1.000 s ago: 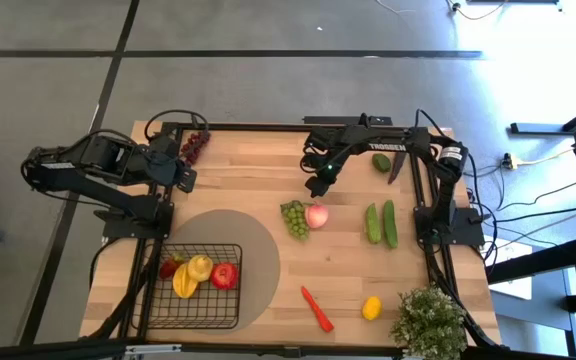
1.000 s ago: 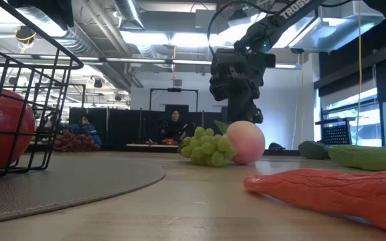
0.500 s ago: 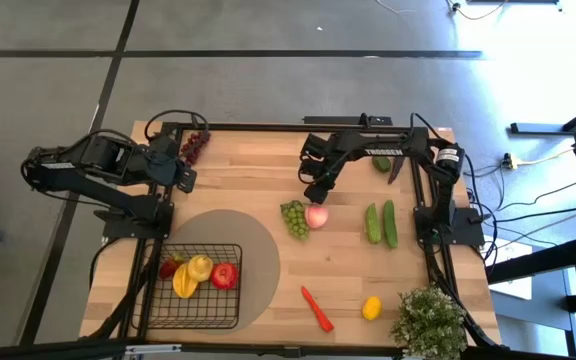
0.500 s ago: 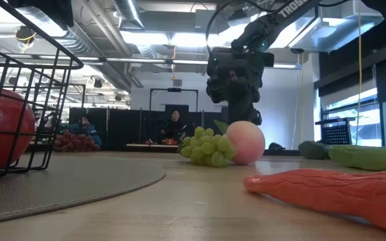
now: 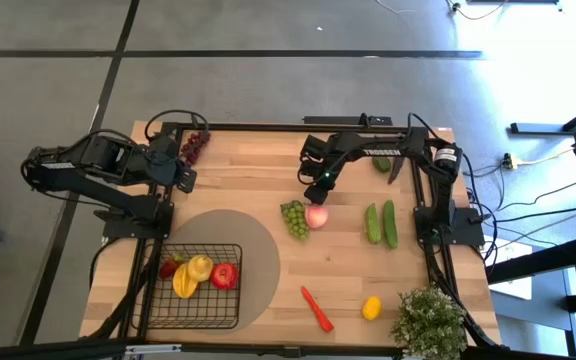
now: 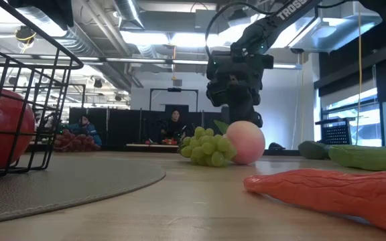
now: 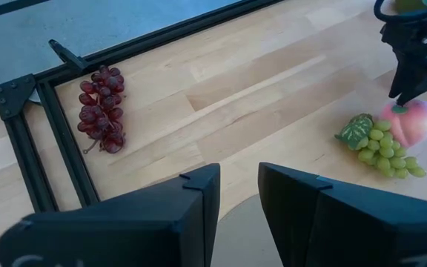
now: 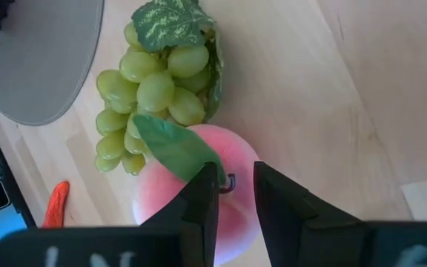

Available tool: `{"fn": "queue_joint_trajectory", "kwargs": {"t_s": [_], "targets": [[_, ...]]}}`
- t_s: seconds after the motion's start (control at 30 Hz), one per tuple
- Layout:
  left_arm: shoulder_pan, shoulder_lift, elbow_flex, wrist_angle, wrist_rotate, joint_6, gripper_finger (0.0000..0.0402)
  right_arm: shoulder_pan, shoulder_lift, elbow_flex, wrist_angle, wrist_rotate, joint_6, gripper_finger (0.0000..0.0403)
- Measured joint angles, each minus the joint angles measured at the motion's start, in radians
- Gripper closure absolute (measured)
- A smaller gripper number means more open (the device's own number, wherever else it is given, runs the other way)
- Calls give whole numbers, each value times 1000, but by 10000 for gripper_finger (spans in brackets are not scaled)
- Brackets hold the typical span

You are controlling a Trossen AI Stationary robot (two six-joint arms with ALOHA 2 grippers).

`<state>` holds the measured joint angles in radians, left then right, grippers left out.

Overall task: Build produce basket
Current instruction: Put the pink peach into the wire basket

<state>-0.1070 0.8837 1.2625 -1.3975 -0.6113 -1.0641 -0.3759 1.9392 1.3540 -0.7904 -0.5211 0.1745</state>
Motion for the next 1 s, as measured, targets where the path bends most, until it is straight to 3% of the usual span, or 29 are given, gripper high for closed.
{"fn": "queue_joint_trajectory", "kwargs": {"t_s": [0.27,0.73,1.0], "targets": [[0,0,0,0,0,1,318,6,0,0,0,13,0,326],[0,0,0,0,0,2,318,24,0,0,1,17,-23,399],[0,0,0,0,0,2,318,38,0,9,-1,77,-21,402]]}}
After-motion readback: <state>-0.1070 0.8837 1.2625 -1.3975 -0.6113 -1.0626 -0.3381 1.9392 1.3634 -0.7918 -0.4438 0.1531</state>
